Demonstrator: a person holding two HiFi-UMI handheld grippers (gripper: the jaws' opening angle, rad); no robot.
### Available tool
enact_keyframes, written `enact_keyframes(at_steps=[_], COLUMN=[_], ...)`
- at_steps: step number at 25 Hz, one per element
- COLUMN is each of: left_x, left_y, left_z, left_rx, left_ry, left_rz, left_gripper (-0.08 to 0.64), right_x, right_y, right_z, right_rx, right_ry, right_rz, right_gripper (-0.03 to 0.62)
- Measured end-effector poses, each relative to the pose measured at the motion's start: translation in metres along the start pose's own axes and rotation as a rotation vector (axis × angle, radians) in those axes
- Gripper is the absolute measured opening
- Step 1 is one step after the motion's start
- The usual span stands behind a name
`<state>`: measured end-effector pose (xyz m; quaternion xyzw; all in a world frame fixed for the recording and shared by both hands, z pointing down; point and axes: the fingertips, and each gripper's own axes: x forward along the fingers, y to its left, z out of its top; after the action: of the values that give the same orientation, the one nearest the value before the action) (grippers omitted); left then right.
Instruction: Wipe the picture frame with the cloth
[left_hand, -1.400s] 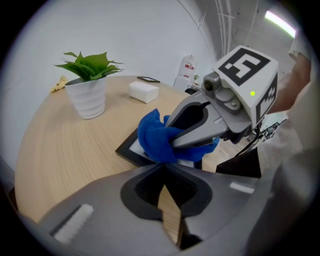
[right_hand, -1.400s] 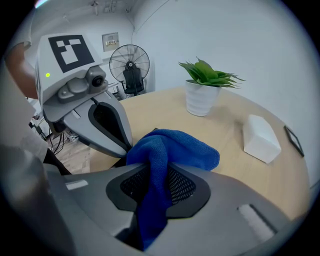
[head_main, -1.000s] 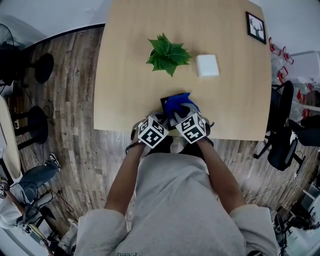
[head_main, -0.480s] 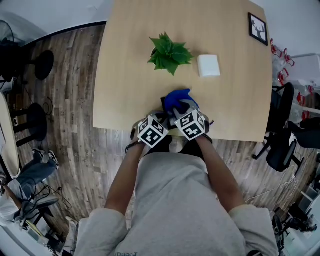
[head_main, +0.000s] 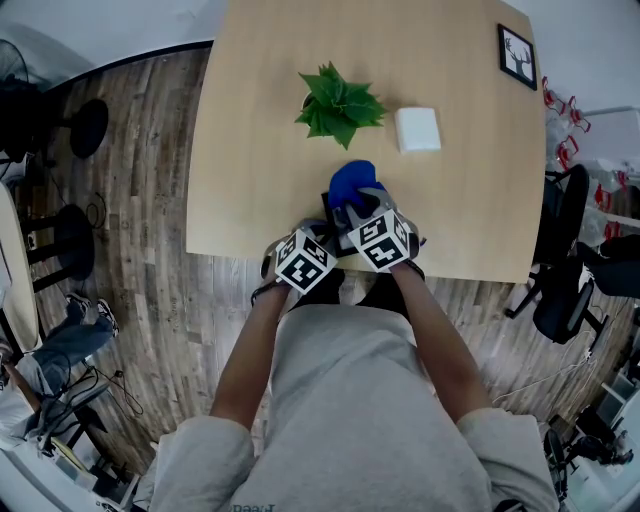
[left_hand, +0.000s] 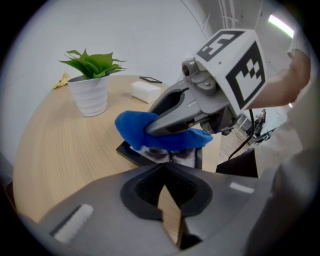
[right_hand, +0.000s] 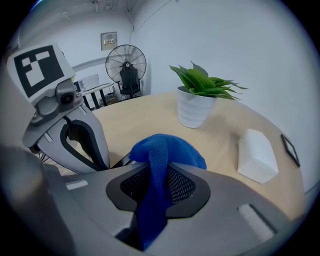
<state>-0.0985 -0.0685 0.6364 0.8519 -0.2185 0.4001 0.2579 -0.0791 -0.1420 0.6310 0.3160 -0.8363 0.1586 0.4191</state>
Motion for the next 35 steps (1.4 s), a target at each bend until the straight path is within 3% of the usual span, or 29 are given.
enact_keyframes(at_steps=[7,17,30,35], left_x=[0.001,0.001,0.0,0.0], left_y=[0.0,0.001,0.0,0.0], left_z=[0.0,0.0,-0.001,-0.001], left_rx=[-0.007,-0.007,0.009,0.025], left_ry=[-0.006,-0.014,-0.026,-0.024], left_rz=[0.004,0.017,0.032,0.038], left_gripper=[0.052,0.052,0.052,0.052], right_x=[0.007,0.019,0.017,0.011], right_y=[-0.004,0.018,0.052,0.059], right_z=[0.005,0.02,0.014,0.006], right_rx=[0.009,-0.051,-0.129,-0.135], right_ry=[0.003,0.012,0.055,0.082], right_rz=[-0.014,0.047,0.261,0.3], right_gripper=[0.081,0.081,0.078,0.078])
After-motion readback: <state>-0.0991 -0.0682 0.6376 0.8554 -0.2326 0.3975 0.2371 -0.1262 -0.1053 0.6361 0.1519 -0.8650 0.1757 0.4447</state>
